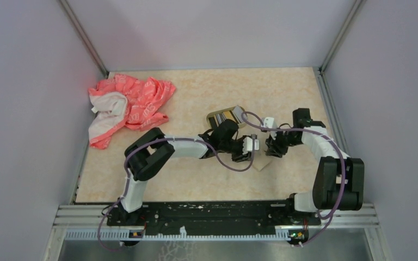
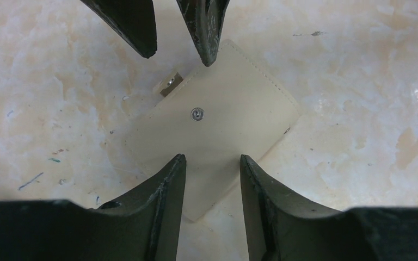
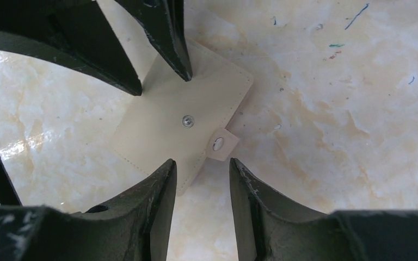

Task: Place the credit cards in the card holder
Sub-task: Close the card holder at the center of the board.

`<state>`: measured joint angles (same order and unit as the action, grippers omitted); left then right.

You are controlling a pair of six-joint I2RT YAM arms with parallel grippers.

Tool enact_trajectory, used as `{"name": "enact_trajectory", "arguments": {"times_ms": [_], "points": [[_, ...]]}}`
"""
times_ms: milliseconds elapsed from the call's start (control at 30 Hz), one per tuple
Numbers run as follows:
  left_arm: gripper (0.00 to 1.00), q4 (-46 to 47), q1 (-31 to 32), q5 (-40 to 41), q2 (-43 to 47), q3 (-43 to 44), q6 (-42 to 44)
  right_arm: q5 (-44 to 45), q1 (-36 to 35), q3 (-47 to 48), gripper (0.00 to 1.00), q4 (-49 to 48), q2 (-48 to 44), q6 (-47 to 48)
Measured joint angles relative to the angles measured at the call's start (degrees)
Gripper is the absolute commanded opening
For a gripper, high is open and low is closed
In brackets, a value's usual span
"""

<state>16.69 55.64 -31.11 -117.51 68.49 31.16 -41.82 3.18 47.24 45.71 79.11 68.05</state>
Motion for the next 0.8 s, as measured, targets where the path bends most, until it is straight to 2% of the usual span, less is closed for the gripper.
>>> {"name": "enact_trajectory", "arguments": {"times_ms": [100,200,367,800], "points": [[0.47,-1.07,0.0,0.17,-0.26,1.11,-3.39,0.15,0.0,0.0,0.37,-1.86,0.02,-2.1],[0.44,-2.75,-0.15,0.2,-1.18,3.34,-7.19,-0.59,-0.02,0.0,0.3,-2.89,0.09,-2.75],[0.35,-3.21,-1.22,-0.59,-2.4,5.25,-12.76,-2.08,-0.07,0.35,0.25,-2.62,2.64,-3.67],[0.31,-3.02,-2.8,-2.86,-2.64,5.29,-18.05,-2.38,-0.07,1.33,0.08,-3.1,5.05,-8.46]]}}
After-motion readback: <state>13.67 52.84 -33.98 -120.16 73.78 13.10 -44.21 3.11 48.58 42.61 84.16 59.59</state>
